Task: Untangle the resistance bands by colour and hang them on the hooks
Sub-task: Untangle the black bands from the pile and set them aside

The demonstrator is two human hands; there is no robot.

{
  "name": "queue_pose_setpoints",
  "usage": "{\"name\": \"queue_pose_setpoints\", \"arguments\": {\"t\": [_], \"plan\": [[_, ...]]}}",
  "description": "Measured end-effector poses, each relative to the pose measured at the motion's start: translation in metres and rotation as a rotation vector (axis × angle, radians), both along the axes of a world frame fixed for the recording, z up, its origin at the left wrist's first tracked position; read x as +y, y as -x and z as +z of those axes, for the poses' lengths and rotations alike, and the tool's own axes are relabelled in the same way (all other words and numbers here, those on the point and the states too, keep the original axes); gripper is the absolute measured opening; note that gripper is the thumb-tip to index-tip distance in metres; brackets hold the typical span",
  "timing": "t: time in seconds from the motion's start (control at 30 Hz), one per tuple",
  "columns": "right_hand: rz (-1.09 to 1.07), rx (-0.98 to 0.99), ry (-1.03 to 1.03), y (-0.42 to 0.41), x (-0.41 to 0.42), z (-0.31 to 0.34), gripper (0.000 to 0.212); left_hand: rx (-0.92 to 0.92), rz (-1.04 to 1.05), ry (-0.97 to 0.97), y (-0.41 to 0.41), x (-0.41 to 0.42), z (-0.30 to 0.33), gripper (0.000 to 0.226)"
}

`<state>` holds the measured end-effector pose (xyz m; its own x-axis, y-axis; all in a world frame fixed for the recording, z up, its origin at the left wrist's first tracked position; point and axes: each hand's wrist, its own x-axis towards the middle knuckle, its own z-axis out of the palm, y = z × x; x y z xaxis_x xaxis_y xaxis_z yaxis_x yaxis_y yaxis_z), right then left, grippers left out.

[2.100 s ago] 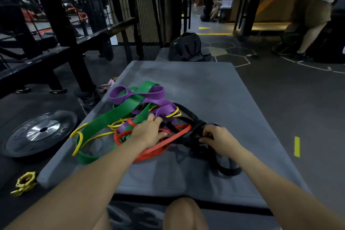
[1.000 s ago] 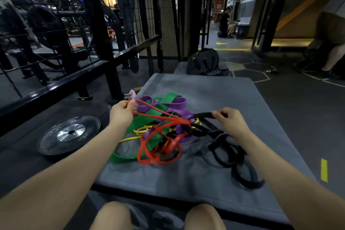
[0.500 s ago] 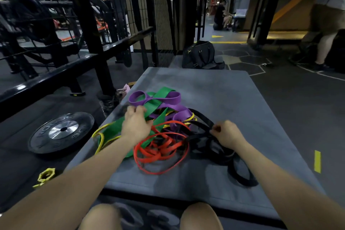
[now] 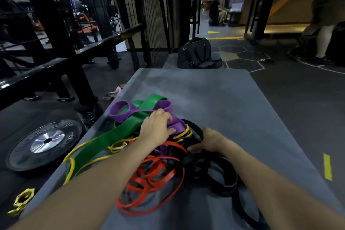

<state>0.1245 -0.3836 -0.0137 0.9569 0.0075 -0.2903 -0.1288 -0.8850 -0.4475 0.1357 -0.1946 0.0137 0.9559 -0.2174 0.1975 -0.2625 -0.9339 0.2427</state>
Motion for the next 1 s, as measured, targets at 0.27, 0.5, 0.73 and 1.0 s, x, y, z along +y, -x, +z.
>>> {"name": "queue_pose_setpoints", "arguments": {"t": [0.27, 0.5, 0.73, 1.0], "plan": [[-0.228, -0.446, -0.252, -0.002, -0.019, 0.007, 0.027, -0.126, 0.106, -0.335, -0.018, 0.008, 0.014, 0.026], [-0.37, -0.69, -0.544, 0.021, -0.042, 0.053, 0.019, -0.115, 0.344, 0.014, -0.013, 0.04, 0.048, 0.024], [-0.485, -0.733, -0.538, 0.036, -0.057, 0.066, 0.023, -0.016, 0.37, 0.064, -0.002, 0.049, 0.054, 0.021], [-0.335, -0.577, -0.166, 0.042, -0.055, 0.04, 0.012, 0.08, 0.318, 0.302, 0.011, 0.061, 0.053, 0.017]]}}
